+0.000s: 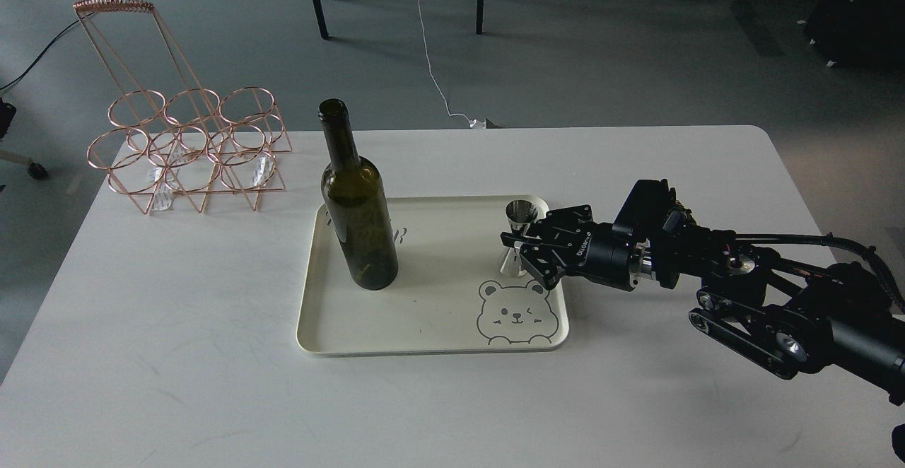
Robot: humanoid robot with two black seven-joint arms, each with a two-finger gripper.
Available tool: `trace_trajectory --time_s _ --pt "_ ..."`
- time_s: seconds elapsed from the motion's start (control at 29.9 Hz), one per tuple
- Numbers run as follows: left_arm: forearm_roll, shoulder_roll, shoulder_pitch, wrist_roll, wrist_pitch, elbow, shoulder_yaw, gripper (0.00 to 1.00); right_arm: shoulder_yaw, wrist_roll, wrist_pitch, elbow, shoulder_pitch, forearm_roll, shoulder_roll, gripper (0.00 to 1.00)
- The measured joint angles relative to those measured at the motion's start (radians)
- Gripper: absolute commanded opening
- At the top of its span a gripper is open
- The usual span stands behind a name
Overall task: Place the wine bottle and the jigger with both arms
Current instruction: 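Carry the jigger off the tray toward the table edge nearest the right arm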
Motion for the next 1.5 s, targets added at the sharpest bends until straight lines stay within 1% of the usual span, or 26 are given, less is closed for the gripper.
trace_trajectory --time_s 0.13,0.37,0.57,0.7,0.87,1.04,1.17,1.3,1.4,1.5 --pt "0.0 0.001 0.0 0.0 0.0 0.0 0.0 0.98 0.012 -0.001 -0.057 0.001 0.002 0.004 -0.029 0.05" --pt "-0.001 0.007 0.0 0.0 0.0 0.0 0.0 0.98 0.092 -0.002 -0.098 0.036 -0.006 0.023 -0.166 0.05" --pt "-0.001 0.008 -0.002 0.0 0.0 -0.001 0.0 0.98 0.115 -0.007 -0.114 0.032 -0.03 0.132 -0.285 0.05" --pt "0.0 0.009 -0.003 0.002 0.0 -0.003 0.0 0.98 0.116 -0.01 -0.142 -0.008 -0.09 0.186 -0.341 0.05" --pt "0.0 0.009 -0.004 0.002 0.0 -0.004 0.0 0.98 0.116 -0.011 -0.209 -0.084 -0.162 0.275 -0.351 0.05" --pt "0.001 0.009 -0.003 0.002 0.0 -0.005 0.0 0.98 0.113 -0.008 -0.234 -0.102 -0.212 0.394 -0.36 0.05" --pt "0.001 0.009 -0.004 0.002 0.0 -0.005 0.001 0.98 0.104 -0.006 -0.267 -0.112 -0.246 0.412 -0.359 0.05" --pt "0.002 0.006 -0.005 0.003 0.0 -0.006 0.002 0.98 0.097 -0.003 -0.307 -0.162 -0.28 0.414 -0.344 0.05" --pt "0.002 0.006 -0.006 0.003 0.0 -0.006 0.002 0.98 0.077 0.006 -0.311 -0.184 -0.288 0.414 -0.323 0.09" --pt "0.002 0.007 -0.006 0.003 0.0 -0.006 0.002 0.98 0.052 0.019 -0.312 -0.188 -0.289 0.415 -0.316 0.1"
